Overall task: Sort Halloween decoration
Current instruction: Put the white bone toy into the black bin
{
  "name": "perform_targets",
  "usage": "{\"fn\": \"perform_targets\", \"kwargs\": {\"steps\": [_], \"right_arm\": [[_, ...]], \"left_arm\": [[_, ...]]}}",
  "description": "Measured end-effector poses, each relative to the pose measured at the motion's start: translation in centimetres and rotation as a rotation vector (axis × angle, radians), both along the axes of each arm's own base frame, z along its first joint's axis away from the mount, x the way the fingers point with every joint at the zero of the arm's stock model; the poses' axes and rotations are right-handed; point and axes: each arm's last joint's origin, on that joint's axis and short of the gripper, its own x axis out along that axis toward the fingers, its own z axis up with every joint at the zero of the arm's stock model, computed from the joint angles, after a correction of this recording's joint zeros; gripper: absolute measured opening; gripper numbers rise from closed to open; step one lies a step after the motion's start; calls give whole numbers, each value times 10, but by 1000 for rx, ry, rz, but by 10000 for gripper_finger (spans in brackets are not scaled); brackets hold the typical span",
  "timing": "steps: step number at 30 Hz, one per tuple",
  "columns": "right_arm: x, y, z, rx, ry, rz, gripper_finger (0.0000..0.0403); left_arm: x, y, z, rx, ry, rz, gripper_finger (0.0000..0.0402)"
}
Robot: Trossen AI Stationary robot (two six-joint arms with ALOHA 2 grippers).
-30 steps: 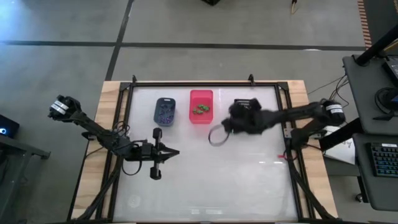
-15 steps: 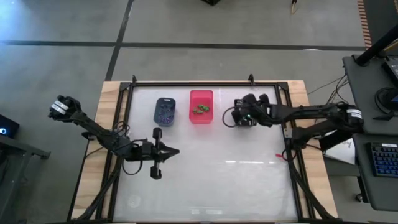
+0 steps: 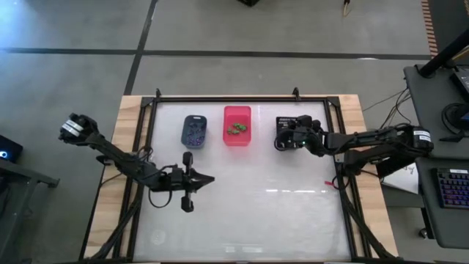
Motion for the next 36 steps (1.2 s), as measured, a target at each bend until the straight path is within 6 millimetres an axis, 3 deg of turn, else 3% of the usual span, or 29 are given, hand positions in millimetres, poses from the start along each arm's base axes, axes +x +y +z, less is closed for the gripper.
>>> {"fn": "perform_targets", "kwargs": {"steps": [9,15,19,24,27,32,36], "right_arm": [[6,7,5,-40,-4,84,123],[20,36,18,-186,-9,356,130],[22,51,35,-236,-98,612,116],[6,54,56,-356,-121,702,90],[-9,54,63,-425,-146,709,77],[-36,55,57,-457,-218,747,60],[-55,56,47,-492,-263,766,53]], "left_arm": [[3,-1,4,68,-3,14,0],[-8,5,-2,185,23,27,0],[-32,22,1,215,40,90,0],[-68,51,-1,146,-20,154,0],[-84,64,-11,97,-75,143,0],[-102,81,-27,27,-145,188,0],[-110,87,-28,29,-182,170,0]]}}
